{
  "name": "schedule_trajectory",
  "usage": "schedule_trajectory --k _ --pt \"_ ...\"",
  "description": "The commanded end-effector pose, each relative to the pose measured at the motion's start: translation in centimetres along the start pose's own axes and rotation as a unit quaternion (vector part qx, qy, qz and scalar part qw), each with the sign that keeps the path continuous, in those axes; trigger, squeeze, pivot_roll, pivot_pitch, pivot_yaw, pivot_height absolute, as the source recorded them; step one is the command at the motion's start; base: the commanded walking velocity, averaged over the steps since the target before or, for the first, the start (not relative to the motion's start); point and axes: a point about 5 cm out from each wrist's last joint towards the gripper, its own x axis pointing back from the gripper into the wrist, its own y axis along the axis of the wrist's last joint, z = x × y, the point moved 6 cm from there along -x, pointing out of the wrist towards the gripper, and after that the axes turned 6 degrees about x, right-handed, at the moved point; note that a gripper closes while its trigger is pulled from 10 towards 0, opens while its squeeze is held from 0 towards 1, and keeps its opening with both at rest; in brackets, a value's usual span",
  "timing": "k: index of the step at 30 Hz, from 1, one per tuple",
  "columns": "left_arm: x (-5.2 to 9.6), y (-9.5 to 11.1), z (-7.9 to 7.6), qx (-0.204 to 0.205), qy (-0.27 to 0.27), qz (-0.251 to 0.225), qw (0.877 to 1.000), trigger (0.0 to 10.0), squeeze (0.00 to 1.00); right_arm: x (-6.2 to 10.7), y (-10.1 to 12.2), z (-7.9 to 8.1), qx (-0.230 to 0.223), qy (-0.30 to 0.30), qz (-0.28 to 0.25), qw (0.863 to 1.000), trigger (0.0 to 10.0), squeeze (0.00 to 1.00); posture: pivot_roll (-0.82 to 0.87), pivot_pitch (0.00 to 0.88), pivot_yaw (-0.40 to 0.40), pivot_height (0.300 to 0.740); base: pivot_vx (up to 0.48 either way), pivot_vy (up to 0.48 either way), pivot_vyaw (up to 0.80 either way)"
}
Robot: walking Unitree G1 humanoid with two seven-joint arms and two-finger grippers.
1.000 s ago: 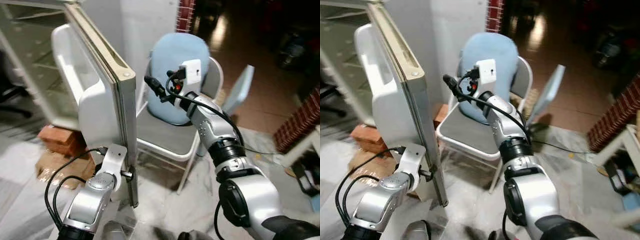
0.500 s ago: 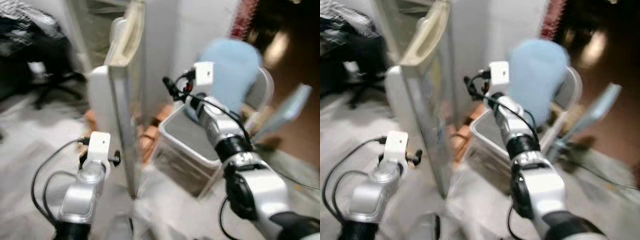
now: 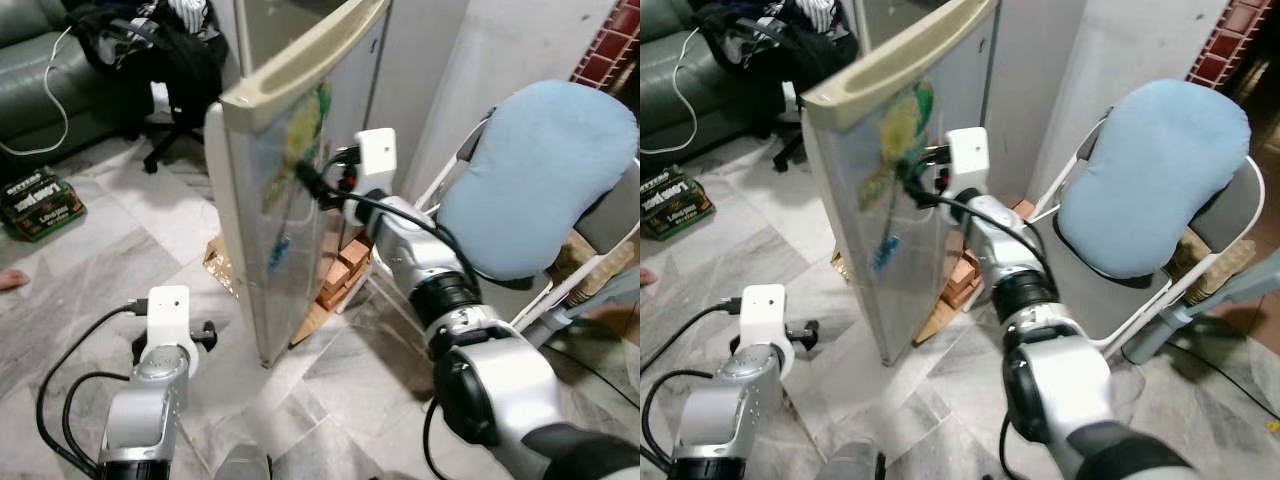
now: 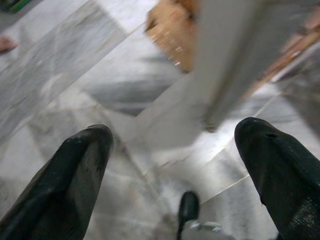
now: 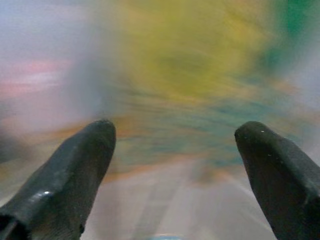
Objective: Restocking fridge
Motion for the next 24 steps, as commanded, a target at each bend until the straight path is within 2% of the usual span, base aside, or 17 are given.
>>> schedule_trajectory --k 1,3,5,6,7,8,9,11,12,15,16,17,19,20,24 --pt "0.0 0.0 0.0 -0.002 -0.002 0.002 1.000 10.0 0.00 0.6 2.0 4.2 -0.015 0.125 -0.028 0.992 10.0 0.00 0.12 0.000 -0.033 0.740 0.000 0.000 0.00" --pt "-0.1 0.0 -0.2 -0.005 -0.005 0.004 1.000 10.0 0.00 1.7 2.8 6.1 -0.015 0.181 -0.044 0.982 10.0 0.00 0.11 0.000 -0.033 0.740 0.000 0.000 0.00" --pt "-0.1 0.1 -0.3 -0.003 -0.006 0.003 1.000 10.0 0.00 1.8 2.4 5.8 -0.010 0.175 -0.042 0.984 10.0 0.00 0.11 0.000 -0.032 0.740 0.000 0.000 0.00" --pt "-0.2 0.2 -0.4 -0.001 -0.008 0.001 1.000 10.0 0.00 1.7 1.2 4.5 -0.002 0.146 -0.024 0.989 10.0 0.00 0.11 0.000 -0.032 0.740 0.000 0.000 0.00" --pt "-0.3 0.6 -0.6 -0.002 -0.016 -0.010 1.000 10.0 0.00 1.9 -1.8 1.1 0.025 0.063 0.034 0.997 10.0 0.00 0.11 0.000 -0.033 0.740 0.000 0.000 0.00" --pt "-0.3 0.8 -0.7 -0.005 -0.019 -0.015 1.000 10.0 0.00 2.1 -2.8 -0.1 0.036 0.035 0.055 0.997 10.0 0.00 0.11 0.000 -0.034 0.740 0.000 0.000 0.00" --pt "-0.3 1.4 -1.1 -0.008 -0.030 -0.031 0.999 10.0 0.00 3.1 -3.7 -1.8 0.059 -0.007 0.075 0.995 10.0 0.00 0.10 0.000 -0.034 0.740 0.000 0.000 0.00" --pt "-0.2 2.1 -1.4 -0.009 -0.041 -0.048 0.998 10.0 0.00 4.0 -4.0 -3.0 0.076 -0.036 0.083 0.993 10.0 0.00 0.10 0.000 -0.034 0.740 0.000 0.000 0.00" --pt "-0.3 2.7 -1.8 -0.022 -0.052 -0.062 0.996 10.0 0.00 5.6 -4.5 -5.0 0.055 -0.088 0.088 0.991 10.0 0.00 0.10 0.000 -0.036 0.740 0.000 0.000 0.00" --pt "-1.0 4.0 -2.8 -0.046 -0.077 -0.089 0.992 10.0 0.00 8.9 -5.4 -7.8 0.040 -0.168 0.093 0.981 10.0 0.00 0.08 0.000 -0.036 0.740 0.000 0.000 0.00" --pt "-1.7 4.9 -2.9 -0.064 -0.078 -0.103 0.990 10.0 0.00 10.5 -6.0 -8.7 0.032 -0.200 0.095 0.975 10.0 0.00 0.07 0.000 -0.036 0.740 0.000 0.000 0.00" --pt "-2.4 5.4 -2.8 -0.074 -0.076 -0.105 0.989 10.0 0.00 11.5 -6.4 -9.2 0.020 -0.221 0.094 0.971 10.0 0.00 0.06 0.000 -0.036 0.740 0.000 0.000 0.00" --pt "-3.0 5.9 -2.7 -0.072 -0.073 -0.103 0.989 10.0 0.00 12.1 -6.7 -9.4 0.017 -0.232 0.094 0.968 10.0 0.00 0.05 0.000 -0.033 0.740 0.000 0.000 0.00" --pt "-4.0 7.8 -1.9 -0.068 -0.051 -0.123 0.989 10.0 0.00 13.1 -7.0 -9.4 0.022 -0.245 0.094 0.965 10.0 0.00 0.03 0.000 -0.028 0.740 0.000 0.000 0.00" --pt "-5.2 12.4 0.2 -0.066 -0.005 -0.165 0.984 10.0 0.00 14.6 -6.7 -8.8 0.013 -0.265 0.082 0.961 10.0 0.00 0.00 0.000 -0.015 0.740 0.000 0.000 0.00"
